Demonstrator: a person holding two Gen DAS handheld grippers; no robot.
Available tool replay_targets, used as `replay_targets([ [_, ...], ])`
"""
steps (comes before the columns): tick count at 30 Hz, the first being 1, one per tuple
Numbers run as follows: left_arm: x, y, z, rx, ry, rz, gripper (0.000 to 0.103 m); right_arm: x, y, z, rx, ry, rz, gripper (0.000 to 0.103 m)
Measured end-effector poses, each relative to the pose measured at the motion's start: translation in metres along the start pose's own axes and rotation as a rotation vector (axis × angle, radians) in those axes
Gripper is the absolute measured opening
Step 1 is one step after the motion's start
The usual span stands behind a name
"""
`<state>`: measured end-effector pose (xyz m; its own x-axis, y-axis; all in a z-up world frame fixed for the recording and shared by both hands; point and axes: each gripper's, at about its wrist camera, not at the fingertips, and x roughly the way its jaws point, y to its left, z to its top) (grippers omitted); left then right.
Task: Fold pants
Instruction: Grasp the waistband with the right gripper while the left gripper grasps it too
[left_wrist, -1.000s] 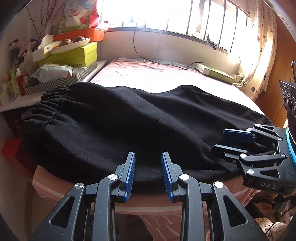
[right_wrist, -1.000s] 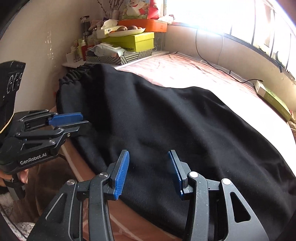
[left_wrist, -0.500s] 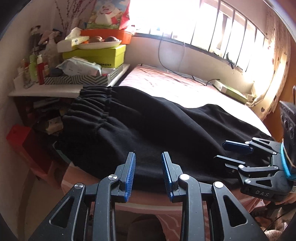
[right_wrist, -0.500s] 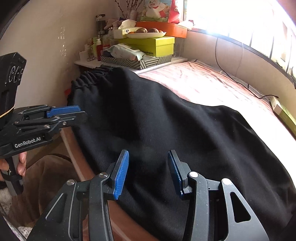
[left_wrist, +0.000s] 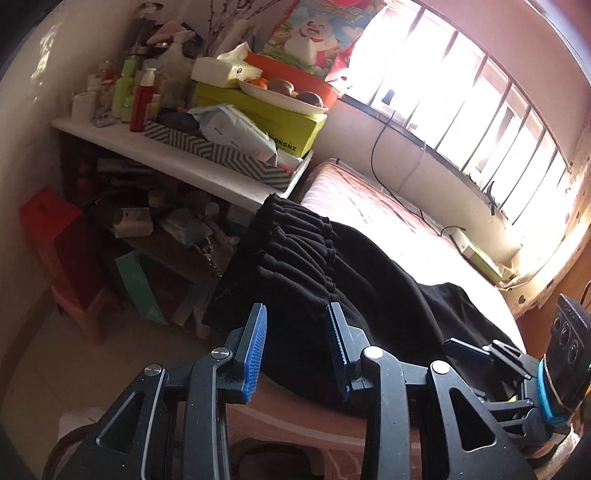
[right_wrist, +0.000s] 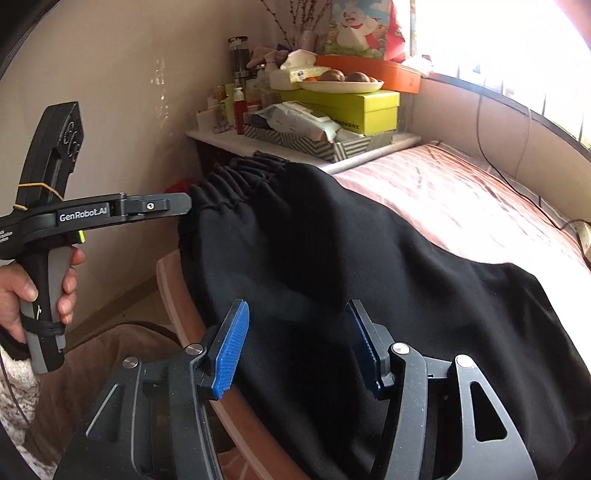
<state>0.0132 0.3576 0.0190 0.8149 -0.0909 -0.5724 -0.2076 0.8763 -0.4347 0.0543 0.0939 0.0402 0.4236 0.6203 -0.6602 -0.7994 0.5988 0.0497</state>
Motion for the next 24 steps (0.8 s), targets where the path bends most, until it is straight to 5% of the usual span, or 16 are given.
replay_targets([
  [3,0.003,0.019,0.010,-0.107,0.035,-0.108,0.082,0.010,0.014,0.014,-0.033,-0.020,0.061,0.056],
  [9,0.013,0.031,0.022,-0.184,0.071,-0.080,0.082,0.041,0.042,0.029,-0.104,0.003,0.127,0.056],
  [18,0.028,0.039,0.026,-0.305,0.140,-0.127,0.082,0.072,0.058,0.039,-0.185,0.018,0.045,0.056],
  [22,0.027,0.033,0.031,-0.299,0.153,-0.118,0.082,0.071,0.051,0.044,-0.140,-0.001,0.068,0.020],
  [24,0.027,0.032,0.034,-0.303,0.154,-0.124,0.082,0.068,0.049,0.045,-0.126,-0.014,0.096,0.016],
])
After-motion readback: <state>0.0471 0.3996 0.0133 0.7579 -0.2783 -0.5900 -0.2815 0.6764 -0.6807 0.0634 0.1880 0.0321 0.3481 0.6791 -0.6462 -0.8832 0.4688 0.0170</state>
